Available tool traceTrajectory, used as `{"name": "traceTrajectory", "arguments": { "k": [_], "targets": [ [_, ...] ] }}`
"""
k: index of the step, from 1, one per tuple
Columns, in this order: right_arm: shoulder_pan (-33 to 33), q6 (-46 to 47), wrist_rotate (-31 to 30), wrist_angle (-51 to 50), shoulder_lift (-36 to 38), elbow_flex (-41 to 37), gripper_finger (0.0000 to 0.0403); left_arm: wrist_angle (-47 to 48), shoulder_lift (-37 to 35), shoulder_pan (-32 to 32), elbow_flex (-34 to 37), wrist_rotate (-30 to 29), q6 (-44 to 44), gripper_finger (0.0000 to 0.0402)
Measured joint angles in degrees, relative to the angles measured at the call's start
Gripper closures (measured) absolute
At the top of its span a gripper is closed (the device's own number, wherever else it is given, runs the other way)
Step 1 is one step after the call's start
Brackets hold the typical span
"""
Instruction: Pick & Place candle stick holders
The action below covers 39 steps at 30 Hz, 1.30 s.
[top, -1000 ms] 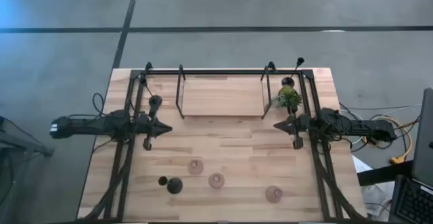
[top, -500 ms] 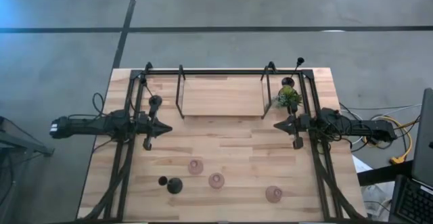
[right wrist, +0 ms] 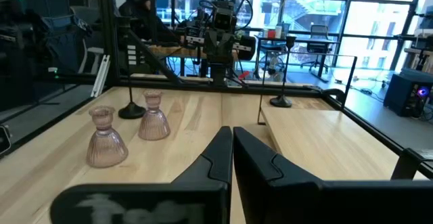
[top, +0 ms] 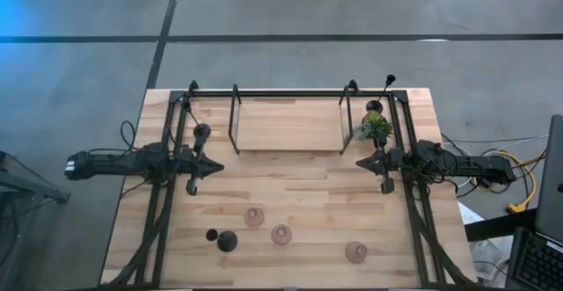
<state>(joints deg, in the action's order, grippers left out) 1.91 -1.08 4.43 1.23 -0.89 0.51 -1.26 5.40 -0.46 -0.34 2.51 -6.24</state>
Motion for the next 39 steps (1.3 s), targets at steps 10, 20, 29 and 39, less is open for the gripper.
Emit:
{"name": "traceTrajectory", "arguments": {
  "k": [10,20,29,39],
  "targets": [
    [-0.02,2.8,0.1,7.84,-0.02,0.0,0.0394,0.0,0.0,0.0,0.0,-0.01,0.0,0.0378],
    [-0.02,-6.28,-0.11,24.06,-0.07,5.41,0.0394,0.0,0.01,0.01,0.0,0.01,0.0,0.0378],
    [-0.02,-12.32,-9.74,2.41,-9.68,32.29,0.0394,0.0,-0.01,0.0,0.0,-0.01,0.0,0.0378],
    [0.0,-3.41,-40.43,-36.28,-31.29,50.65,0.0394,0.0,-0.01,0.01,0.0,-0.01,0.0,0.0378]
  ]
}}
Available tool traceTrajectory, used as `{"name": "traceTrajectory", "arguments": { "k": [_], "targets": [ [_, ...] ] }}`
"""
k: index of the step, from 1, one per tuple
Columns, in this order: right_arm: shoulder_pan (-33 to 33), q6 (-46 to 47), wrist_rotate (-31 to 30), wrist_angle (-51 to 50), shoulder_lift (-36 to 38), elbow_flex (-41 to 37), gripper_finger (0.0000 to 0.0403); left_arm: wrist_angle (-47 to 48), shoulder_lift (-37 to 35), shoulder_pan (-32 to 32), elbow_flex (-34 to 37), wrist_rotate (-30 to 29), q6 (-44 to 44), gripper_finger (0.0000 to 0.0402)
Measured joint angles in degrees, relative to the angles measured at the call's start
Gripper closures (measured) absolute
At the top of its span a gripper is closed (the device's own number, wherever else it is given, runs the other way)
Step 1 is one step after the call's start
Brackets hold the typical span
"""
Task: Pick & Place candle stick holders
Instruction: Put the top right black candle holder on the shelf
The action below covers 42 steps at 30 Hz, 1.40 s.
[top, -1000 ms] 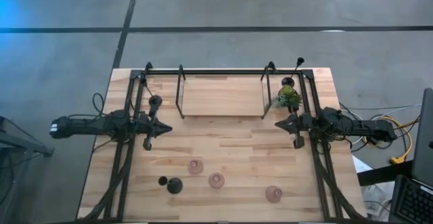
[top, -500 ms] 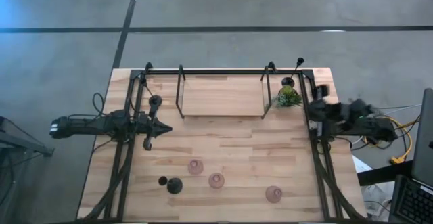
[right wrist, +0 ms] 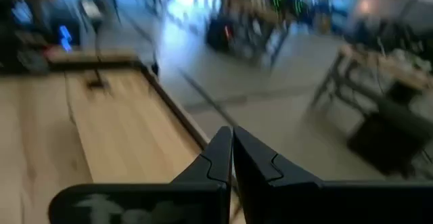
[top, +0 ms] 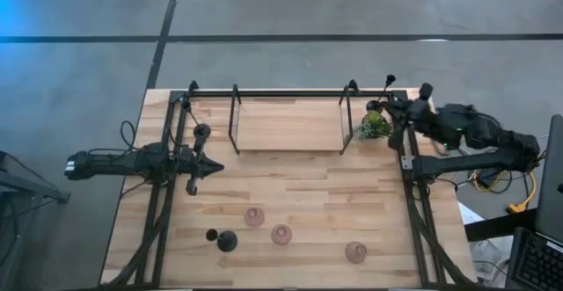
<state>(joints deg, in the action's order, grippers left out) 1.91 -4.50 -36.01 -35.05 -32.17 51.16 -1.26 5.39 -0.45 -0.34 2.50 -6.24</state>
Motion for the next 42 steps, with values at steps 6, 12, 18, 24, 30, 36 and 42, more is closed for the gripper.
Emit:
{"name": "traceTrajectory", "arguments": {
  "k": [6,12,18,24,30,36,42],
  "targets": [
    [-0.02,2.28,-0.28,-1.67,-4.13,-0.65,0.0394,0.0,0.02,-0.01,0.0,0.01,-0.01,0.0378],
    [0.0,5.49,-8.87,-2.65,-2.78,-0.76,0.0394,0.0,0.0,-0.01,0.0,0.02,0.0,0.0378],
    [-0.02,4.09,-12.06,-2.72,-0.76,0.0,0.0394,0.0,0.0,-0.02,0.0,0.02,0.0,0.0378],
    [-0.02,9.54,-12.18,-7.71,2.71,-1.16,0.0394,0.0,0.02,-0.02,0.0,0.0,0.0,0.0378],
    [0.0,17.45,-12.21,-12.21,8.01,-5.41,0.0394,0.0,0.01,-0.01,0.0,0.0,-0.01,0.0378],
    [0.0,22.19,-15.53,-12.05,11.04,-8.44,0.0394,0.0,0.0,-0.02,0.0,0.0,0.0,0.0378],
    [0.04,27.52,-21.19,-11.37,10.17,-9.68,0.0394,0.0,0.02,-0.02,0.0,0.0,0.0,0.0378]
  ]
}}
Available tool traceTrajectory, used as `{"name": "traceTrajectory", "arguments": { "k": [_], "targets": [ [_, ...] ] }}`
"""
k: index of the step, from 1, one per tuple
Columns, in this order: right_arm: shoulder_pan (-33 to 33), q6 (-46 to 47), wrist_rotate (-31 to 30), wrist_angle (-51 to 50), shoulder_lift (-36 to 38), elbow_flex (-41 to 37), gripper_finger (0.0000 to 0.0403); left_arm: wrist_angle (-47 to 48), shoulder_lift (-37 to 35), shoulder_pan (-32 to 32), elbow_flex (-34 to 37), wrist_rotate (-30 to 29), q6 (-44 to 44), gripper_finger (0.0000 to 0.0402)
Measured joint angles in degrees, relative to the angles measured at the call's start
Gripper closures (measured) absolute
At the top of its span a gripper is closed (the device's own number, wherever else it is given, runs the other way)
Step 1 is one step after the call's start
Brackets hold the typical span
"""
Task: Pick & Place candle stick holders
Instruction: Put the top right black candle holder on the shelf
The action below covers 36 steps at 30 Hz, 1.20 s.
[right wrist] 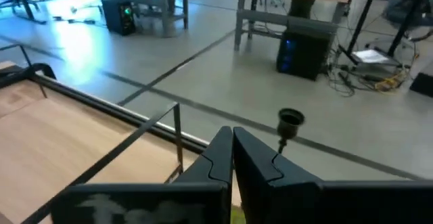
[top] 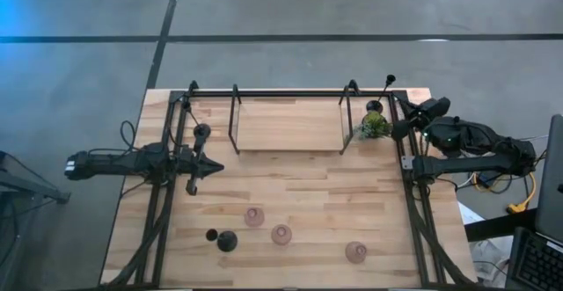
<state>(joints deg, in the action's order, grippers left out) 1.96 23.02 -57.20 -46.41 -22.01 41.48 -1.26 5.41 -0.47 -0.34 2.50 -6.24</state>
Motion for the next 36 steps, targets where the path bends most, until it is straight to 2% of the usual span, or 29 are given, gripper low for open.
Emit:
{"name": "traceTrajectory", "arguments": {
  "k": [5,9,15,19,25,31,36],
  "targets": [
    [0.18,0.73,-1.66,8.69,-3.32,-2.35,0.0394,0.0,-0.02,0.01,0.0,0.01,-0.01,0.0378],
    [2.41,3.91,-7.94,8.89,-6.4,-4.4,0.0394,0.0,-0.02,0.02,0.0,0.02,0.0,0.0378],
    [8.04,10.32,-7.9,8.84,-7.13,-9.13,0.039,0.0,-0.01,0.01,0.0,0.01,0.0,0.0378],
    [13.19,12.94,-2.22,9.14,-6.5,-11.92,0.036,0.0,0.0,0.0,0.0,0.02,0.0,0.0378],
    [23.47,12.37,5.59,9.55,-6.56,-14.43,0.0285,0.0,-0.02,0.01,0.0,0.0,0.0,0.0378],
    [32.76,5.21,12.47,16.02,-8.2,-15.63,0.0214,0.0,-0.02,0.01,0.0,0.01,-0.01,0.0378],
    [39.51,-0.72,19.59,24.91,-11.88,-17.32,0.018,0.0,0.0,0.02,0.0,0.02,0.0,0.0378]
  ]
}}
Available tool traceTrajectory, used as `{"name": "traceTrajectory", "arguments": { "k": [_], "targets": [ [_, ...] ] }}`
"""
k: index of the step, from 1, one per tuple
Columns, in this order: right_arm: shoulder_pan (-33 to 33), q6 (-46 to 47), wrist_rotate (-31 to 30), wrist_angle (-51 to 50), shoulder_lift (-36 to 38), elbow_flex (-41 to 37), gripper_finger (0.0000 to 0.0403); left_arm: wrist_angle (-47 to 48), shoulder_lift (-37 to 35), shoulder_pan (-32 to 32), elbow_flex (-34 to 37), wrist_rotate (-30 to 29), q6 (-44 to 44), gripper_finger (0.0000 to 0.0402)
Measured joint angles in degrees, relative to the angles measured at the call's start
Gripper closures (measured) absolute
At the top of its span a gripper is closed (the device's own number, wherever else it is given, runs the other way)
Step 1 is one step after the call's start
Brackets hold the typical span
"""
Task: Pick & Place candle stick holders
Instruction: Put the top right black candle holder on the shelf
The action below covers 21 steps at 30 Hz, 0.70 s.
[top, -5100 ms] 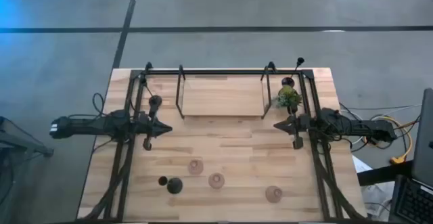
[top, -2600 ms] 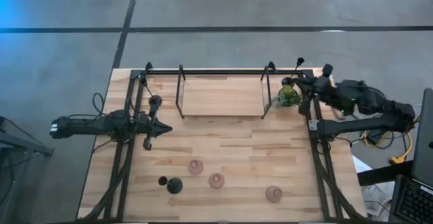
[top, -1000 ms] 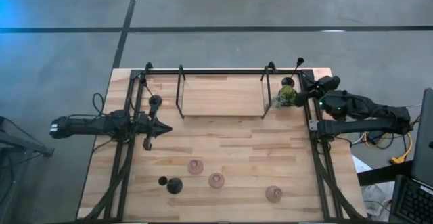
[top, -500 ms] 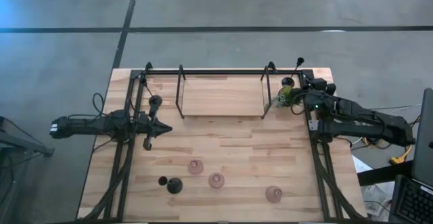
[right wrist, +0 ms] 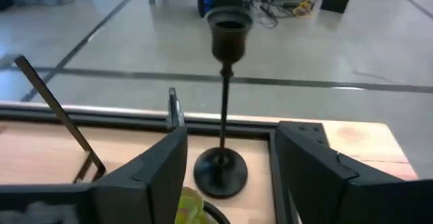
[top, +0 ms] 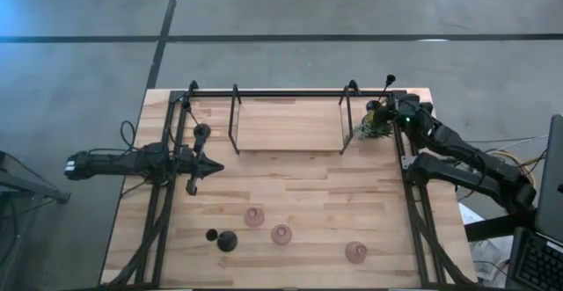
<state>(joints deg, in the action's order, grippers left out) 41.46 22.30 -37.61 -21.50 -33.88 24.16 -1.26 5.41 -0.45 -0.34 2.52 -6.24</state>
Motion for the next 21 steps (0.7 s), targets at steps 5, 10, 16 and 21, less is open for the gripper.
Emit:
{"name": "traceTrajectory", "arguments": {
  "k": [5,10,16,21],
  "targets": [
    [6.73,-0.9,5.09,5.09,-5.84,-1.85,0.0161,0.0,-0.02,-0.01,0.0,-0.02,0.0,0.0378],
    [9.88,-2.59,4.75,12.23,-9.92,-4.45,0.0152,0.0,-0.02,0.0,0.0,-0.02,-0.02,0.0378],
    [9.81,-0.62,6.72,14.67,-10.49,-5.93,0.0156,-0.02,-0.02,0.0,0.0,-0.02,0.0,0.0378],
    [9.66,3.68,14.42,15.0,-10.65,-4.92,0.0158,-0.04,-0.02,0.0,0.0,-0.02,-0.02,0.0378]
  ]
}}
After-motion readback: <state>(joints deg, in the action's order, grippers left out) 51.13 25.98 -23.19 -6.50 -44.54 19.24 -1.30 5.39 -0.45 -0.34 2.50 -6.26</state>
